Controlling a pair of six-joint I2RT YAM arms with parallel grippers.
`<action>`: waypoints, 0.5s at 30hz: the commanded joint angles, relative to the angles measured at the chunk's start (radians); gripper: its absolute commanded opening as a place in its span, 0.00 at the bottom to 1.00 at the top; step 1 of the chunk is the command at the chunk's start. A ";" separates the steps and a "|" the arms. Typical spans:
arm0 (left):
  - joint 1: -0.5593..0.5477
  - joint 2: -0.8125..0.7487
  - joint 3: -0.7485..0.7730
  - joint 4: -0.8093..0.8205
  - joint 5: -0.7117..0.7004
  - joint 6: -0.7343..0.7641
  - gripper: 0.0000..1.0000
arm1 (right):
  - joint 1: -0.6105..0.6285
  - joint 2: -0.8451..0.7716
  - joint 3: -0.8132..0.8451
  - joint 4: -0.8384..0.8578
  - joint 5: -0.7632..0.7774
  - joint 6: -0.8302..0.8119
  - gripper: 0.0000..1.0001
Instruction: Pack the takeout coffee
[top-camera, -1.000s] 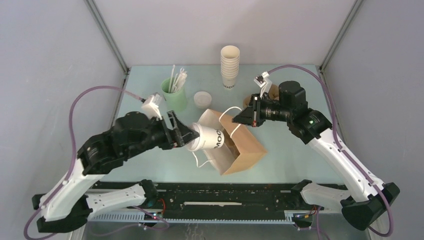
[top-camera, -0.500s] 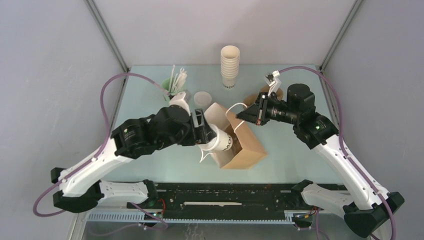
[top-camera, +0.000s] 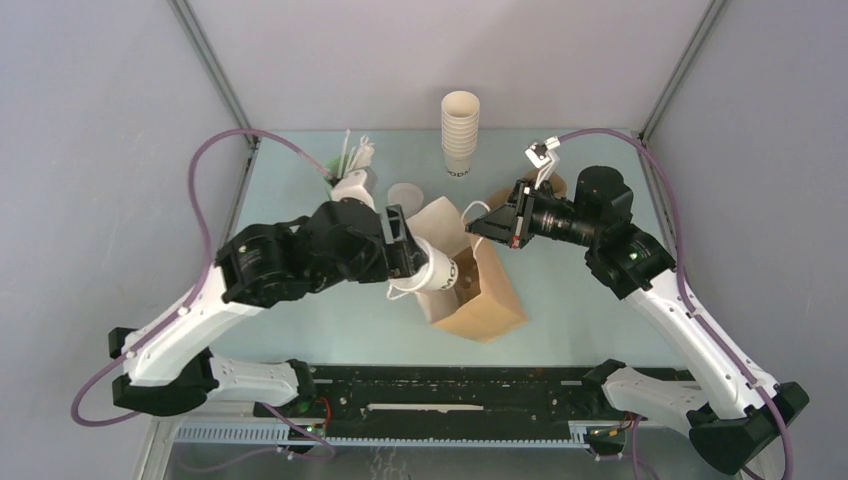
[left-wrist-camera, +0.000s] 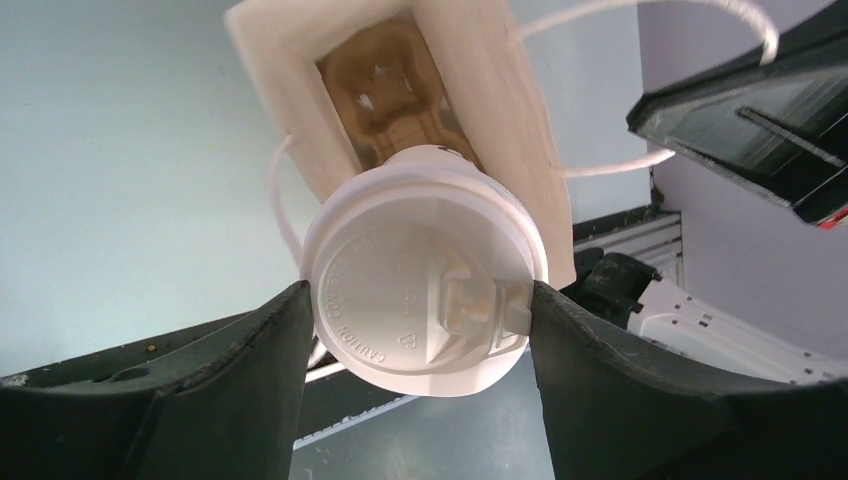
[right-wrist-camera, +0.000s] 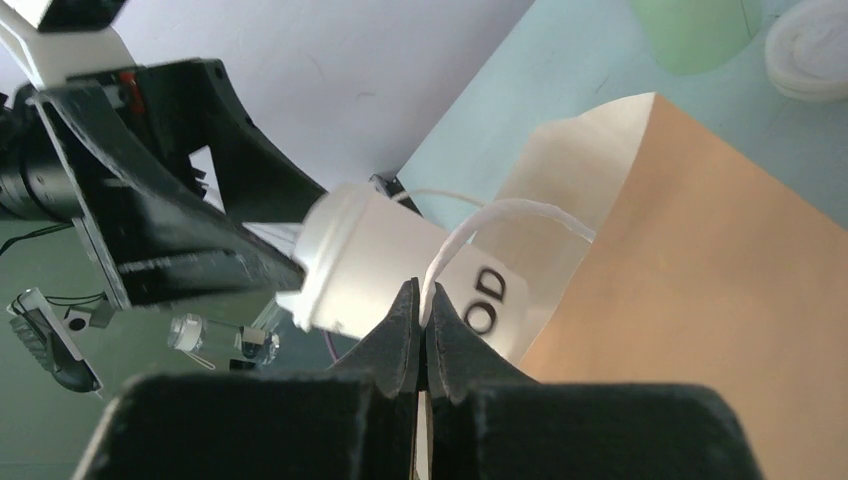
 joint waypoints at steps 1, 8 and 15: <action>0.052 -0.076 0.091 -0.076 -0.053 -0.016 0.48 | 0.013 -0.008 0.001 0.034 0.007 -0.006 0.00; 0.095 -0.009 0.251 -0.120 -0.025 0.064 0.47 | 0.029 -0.003 0.002 0.040 0.011 -0.033 0.00; 0.105 0.123 0.422 -0.095 0.058 0.224 0.47 | 0.030 0.012 0.048 -0.019 -0.005 -0.098 0.00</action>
